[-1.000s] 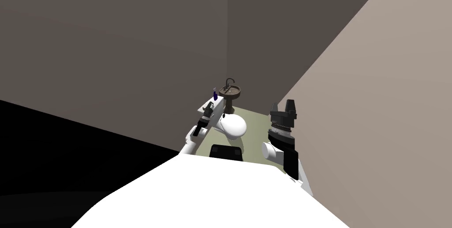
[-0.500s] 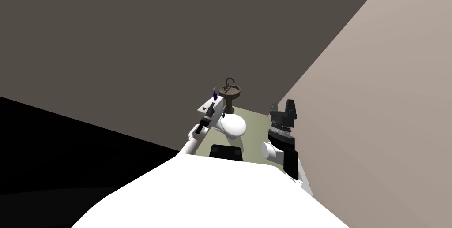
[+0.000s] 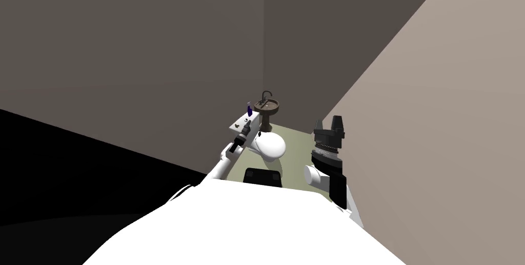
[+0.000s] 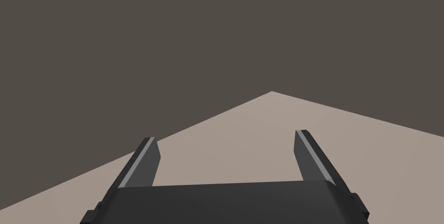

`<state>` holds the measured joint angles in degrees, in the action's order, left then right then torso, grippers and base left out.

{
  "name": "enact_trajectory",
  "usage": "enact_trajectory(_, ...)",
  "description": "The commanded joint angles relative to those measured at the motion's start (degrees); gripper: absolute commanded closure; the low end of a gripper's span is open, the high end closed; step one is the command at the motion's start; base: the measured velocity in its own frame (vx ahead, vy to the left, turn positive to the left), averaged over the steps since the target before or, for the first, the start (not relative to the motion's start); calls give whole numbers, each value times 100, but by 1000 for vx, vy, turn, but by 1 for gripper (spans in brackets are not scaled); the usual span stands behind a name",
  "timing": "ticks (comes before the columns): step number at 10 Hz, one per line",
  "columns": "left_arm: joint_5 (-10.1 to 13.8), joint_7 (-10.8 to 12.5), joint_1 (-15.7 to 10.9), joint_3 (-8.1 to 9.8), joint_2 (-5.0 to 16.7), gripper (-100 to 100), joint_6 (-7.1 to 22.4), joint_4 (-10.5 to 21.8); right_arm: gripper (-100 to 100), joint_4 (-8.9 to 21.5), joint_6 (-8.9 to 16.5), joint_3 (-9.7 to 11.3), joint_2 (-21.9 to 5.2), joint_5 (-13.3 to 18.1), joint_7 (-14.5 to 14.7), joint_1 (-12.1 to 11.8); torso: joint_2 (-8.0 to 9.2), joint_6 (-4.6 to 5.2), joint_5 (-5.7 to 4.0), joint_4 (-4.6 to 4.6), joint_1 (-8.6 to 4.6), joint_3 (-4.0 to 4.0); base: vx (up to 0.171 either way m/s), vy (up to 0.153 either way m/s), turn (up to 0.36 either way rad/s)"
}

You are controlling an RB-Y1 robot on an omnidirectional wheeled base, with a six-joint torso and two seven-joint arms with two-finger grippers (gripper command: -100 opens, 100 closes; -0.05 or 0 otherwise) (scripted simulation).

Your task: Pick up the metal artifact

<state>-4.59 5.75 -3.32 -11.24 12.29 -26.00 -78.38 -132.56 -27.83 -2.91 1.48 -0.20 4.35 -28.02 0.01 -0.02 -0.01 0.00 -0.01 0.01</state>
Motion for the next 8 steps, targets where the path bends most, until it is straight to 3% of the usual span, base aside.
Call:
enact_trajectory(1,-15,4,-261,-65,64,-100,66,286,0,0,0,0,0,0,0,0,0,0,0,0,0,0,-7,-8,5)
enact_trajectory(4,-32,4,-488,-132,120,-100,167,746,0,0,0,0,0,0,0,0,0,0,0,0,-1,0,-7,-9,3)
enact_trajectory(5,-50,5,-716,-196,174,-100,271,949,0,0,0,0,0,0,0,0,0,0,0,0,-1,0,-8,-8,5)
enact_trajectory(7,-50,5,-716,-196,174,-100,271,1071,0,0,0,0,0,0,0,0,0,-1,0,0,0,0,-3,-3,2)
enact_trajectory(8,-68,5,-942,-257,227,-100,378,1275,0,0,0,0,0,0,0,0,0,-1,0,0,0,0,-7,-5,6)
